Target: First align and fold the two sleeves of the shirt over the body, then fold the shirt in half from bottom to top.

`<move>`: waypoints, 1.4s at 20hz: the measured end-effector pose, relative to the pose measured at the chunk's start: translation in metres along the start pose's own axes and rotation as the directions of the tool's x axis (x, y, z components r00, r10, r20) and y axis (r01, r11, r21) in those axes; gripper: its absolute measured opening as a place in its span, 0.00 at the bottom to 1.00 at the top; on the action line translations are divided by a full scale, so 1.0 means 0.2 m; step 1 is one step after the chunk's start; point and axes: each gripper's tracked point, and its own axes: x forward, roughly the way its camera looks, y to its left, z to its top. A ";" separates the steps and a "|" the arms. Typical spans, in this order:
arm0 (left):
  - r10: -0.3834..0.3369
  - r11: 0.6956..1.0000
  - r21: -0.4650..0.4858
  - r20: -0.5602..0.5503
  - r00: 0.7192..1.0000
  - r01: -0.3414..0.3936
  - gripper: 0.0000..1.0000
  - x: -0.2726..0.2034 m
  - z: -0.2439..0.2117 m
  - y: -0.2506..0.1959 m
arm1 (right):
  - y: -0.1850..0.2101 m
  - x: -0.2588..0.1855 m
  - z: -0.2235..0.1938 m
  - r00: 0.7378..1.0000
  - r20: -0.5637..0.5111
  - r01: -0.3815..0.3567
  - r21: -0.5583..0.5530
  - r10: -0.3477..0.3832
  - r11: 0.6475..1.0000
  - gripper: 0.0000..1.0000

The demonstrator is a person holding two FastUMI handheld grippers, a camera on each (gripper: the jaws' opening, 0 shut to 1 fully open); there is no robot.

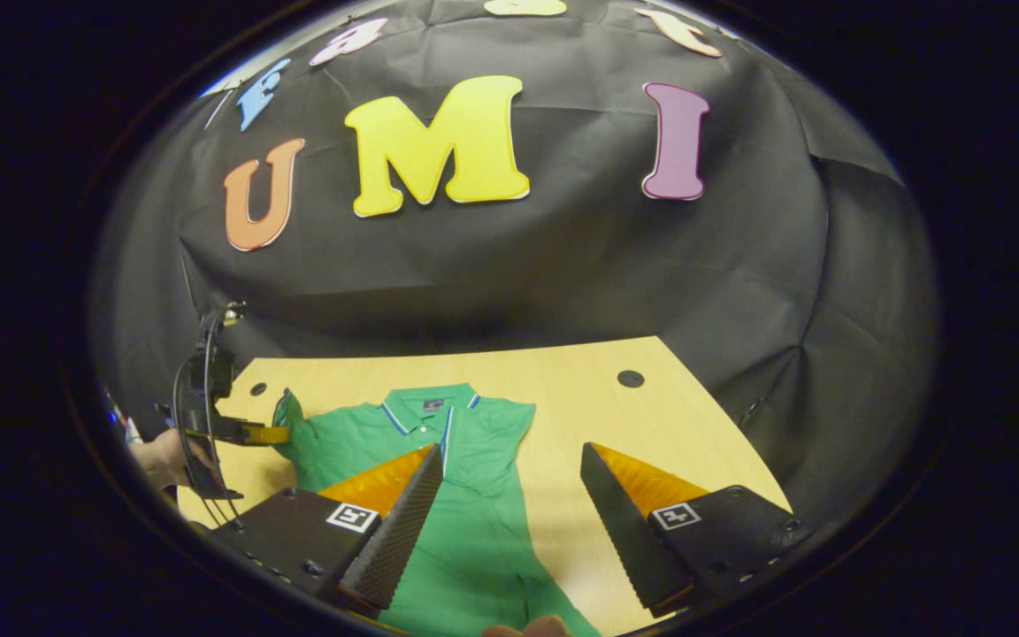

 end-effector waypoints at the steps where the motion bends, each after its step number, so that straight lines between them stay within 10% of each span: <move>1: -0.013 1.000 0.006 0.019 1.000 0.013 0.06 -0.04 0.05 -0.05 | -0.01 -0.01 0.00 1.000 0.001 0.000 0.005 0.000 1.000 0.96; 8: -0.158 0.985 0.093 0.120 0.980 0.147 0.14 -0.26 0.28 -0.57 | -0.07 -0.10 0.04 0.999 0.035 -0.005 0.025 0.004 1.000 0.96; 11: -0.166 0.985 0.077 0.162 0.973 0.155 1.00 -0.38 0.30 -0.62 | -0.09 -0.13 0.04 0.999 0.050 -0.013 0.031 0.011 0.999 0.93; 28: -0.037 0.999 0.041 0.390 0.920 0.023 1.00 -1.08 0.09 -0.39 | 0.05 -0.39 0.01 0.984 0.116 -0.117 -0.173 0.138 0.978 0.93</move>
